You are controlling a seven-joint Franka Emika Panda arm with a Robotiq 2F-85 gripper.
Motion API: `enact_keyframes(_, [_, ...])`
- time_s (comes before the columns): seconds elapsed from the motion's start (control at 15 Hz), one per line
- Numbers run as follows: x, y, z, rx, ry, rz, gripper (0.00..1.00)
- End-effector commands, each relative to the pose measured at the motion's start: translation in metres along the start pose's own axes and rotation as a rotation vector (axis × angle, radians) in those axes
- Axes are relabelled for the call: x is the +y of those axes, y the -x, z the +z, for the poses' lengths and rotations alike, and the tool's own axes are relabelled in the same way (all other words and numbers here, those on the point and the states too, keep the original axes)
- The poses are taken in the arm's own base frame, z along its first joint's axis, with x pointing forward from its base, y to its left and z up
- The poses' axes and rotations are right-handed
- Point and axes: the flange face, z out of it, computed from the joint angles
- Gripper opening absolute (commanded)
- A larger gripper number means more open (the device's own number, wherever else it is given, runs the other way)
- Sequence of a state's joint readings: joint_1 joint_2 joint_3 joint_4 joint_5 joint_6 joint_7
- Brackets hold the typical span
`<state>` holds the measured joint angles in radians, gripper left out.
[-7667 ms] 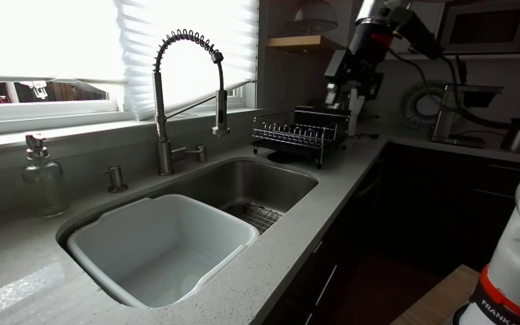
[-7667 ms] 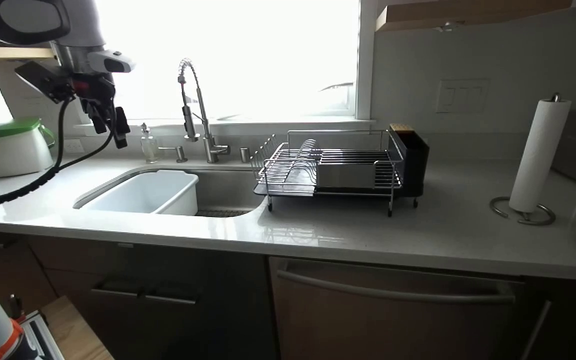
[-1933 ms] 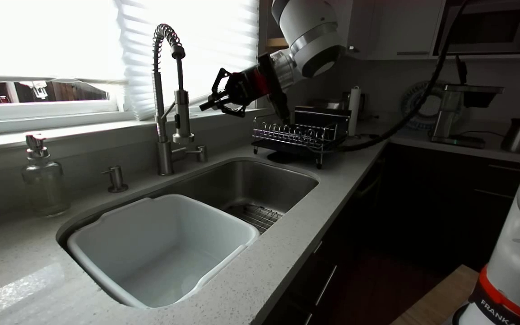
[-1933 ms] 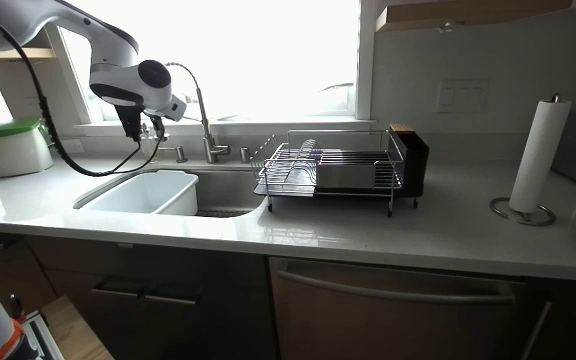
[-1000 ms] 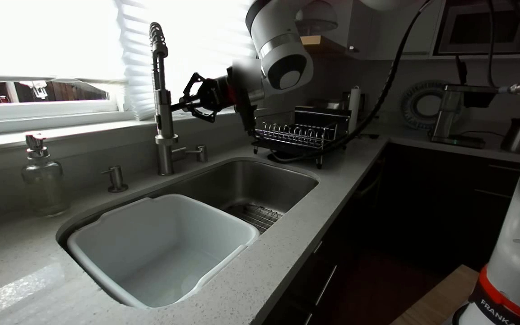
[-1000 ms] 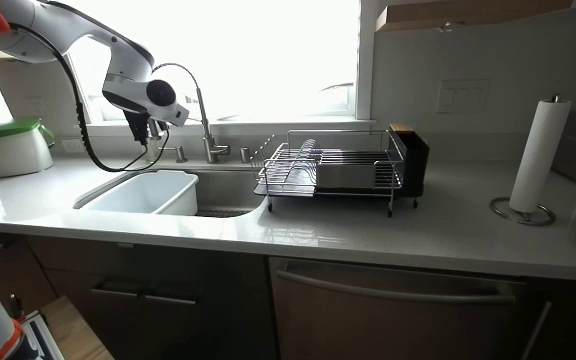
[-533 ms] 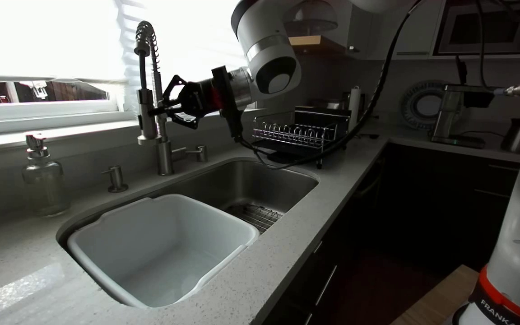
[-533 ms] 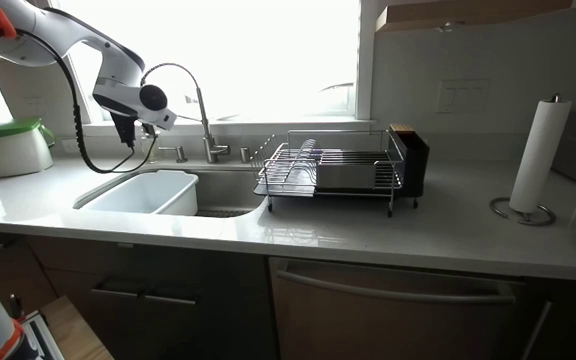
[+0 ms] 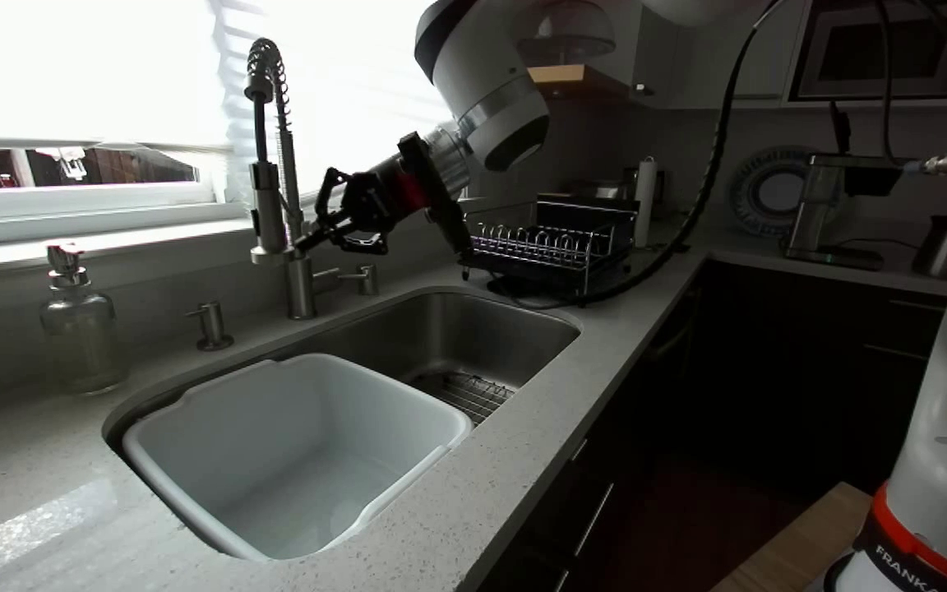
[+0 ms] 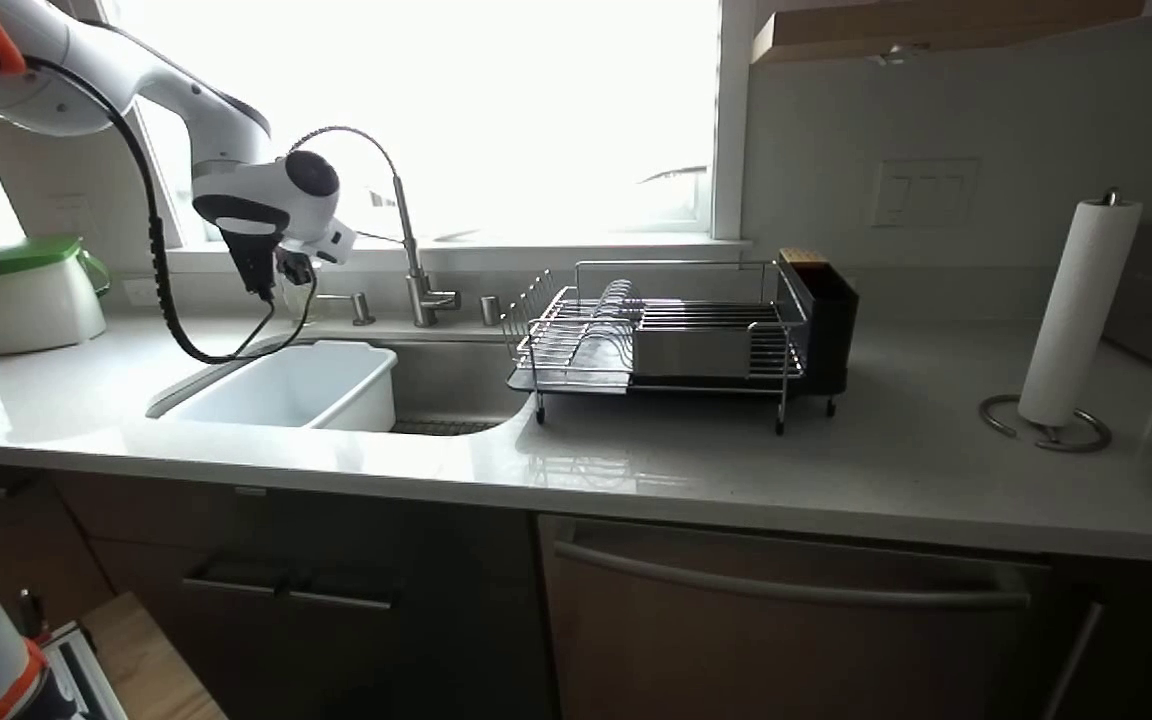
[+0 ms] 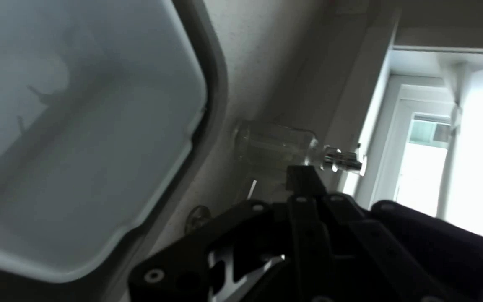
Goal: Move the faucet to the left
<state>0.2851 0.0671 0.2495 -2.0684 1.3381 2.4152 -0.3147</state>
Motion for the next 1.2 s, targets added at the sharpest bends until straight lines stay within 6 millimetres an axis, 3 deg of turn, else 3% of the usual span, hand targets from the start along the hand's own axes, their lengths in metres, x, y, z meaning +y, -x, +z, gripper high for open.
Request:
enact_keyframes(0.0, [0.0, 0.021, -0.034, -0.11, 0.171, -0.012, 0.29])
enact_keyframes(0.13, [-0.015, 0.025, -0.052, -0.187, 0.273, -0.037, 0.36])
enact_keyframes(0.67, [-0.076, 0.056, -0.129, -0.438, 0.671, -0.19, 0.97])
enact_keyframes(1.0, [-0.087, 0.067, -0.166, -0.475, 0.922, -0.332, 1.0])
enact_keyframes(1.07, [-0.087, 0.062, -0.155, -0.467, 0.839, -0.293, 1.0])
enact_keyframes(1.13, [-0.088, 0.063, -0.158, -0.462, 0.849, -0.301, 1.0])
